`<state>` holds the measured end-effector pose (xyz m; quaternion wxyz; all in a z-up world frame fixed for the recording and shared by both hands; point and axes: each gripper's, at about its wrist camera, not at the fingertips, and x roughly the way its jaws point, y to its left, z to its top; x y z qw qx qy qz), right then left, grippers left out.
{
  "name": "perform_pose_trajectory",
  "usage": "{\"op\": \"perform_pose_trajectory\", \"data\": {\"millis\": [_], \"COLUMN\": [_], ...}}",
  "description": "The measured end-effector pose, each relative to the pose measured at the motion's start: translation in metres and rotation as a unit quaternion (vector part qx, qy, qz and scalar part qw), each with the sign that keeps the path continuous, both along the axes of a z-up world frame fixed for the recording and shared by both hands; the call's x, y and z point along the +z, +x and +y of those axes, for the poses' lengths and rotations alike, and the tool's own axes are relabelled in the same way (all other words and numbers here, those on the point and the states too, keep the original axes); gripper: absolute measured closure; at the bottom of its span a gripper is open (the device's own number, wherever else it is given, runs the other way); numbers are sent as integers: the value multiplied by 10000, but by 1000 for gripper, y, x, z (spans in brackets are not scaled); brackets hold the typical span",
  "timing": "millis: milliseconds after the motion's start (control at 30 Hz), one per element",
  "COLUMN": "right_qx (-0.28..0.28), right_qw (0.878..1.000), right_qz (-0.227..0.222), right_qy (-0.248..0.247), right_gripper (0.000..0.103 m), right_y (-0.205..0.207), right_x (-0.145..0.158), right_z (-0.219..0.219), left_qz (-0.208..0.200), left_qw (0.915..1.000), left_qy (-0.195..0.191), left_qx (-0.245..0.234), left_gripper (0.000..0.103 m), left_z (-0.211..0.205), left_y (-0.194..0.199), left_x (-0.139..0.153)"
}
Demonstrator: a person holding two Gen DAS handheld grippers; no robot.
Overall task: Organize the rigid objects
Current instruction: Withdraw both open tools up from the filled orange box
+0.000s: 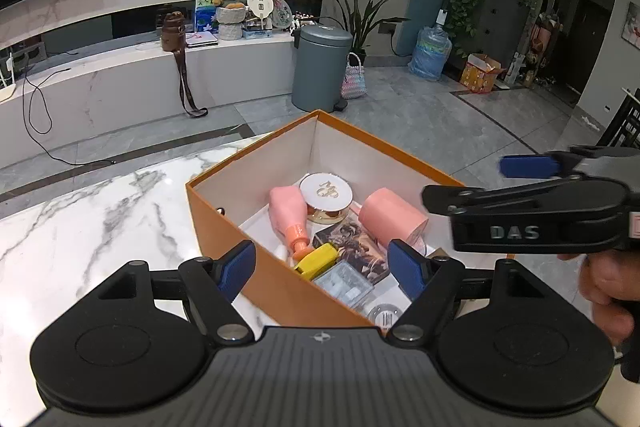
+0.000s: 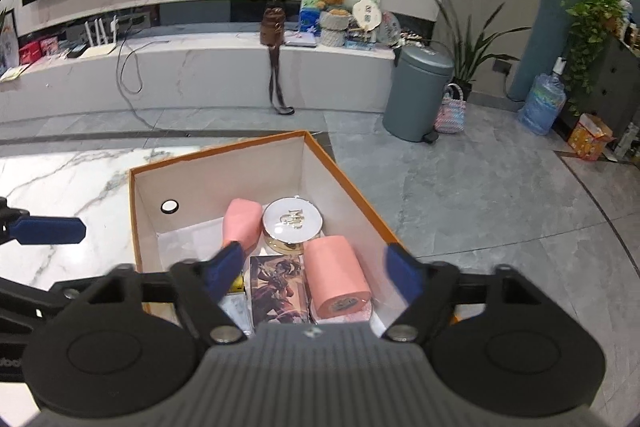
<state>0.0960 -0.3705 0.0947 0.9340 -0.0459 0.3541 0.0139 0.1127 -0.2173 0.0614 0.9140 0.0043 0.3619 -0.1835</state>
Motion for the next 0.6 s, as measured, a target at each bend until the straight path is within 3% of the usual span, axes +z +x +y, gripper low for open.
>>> {"op": "perform_pose_trajectory", "data": {"millis": [267, 533, 600], "right_qx": [-710, -1210, -1257], "right_qw": [9966, 9921, 9915], "right_qz": [10, 197, 217], "right_qy": [422, 275, 274], "right_gripper": [11, 4, 3], "right_y": [-32, -57, -58], "right_x": [-9, -24, -27], "right_z": [-1, 7, 10], "left_qz": [136, 247, 243], "left_qw": [9995, 9990, 9988], "left_qy": [30, 0, 112], "left_qx": [292, 362, 421], "left_gripper": [14, 14, 9], "left_z": [7, 8, 5], "left_y": [-2, -5, -6], "left_x": [-7, -12, -13]}}
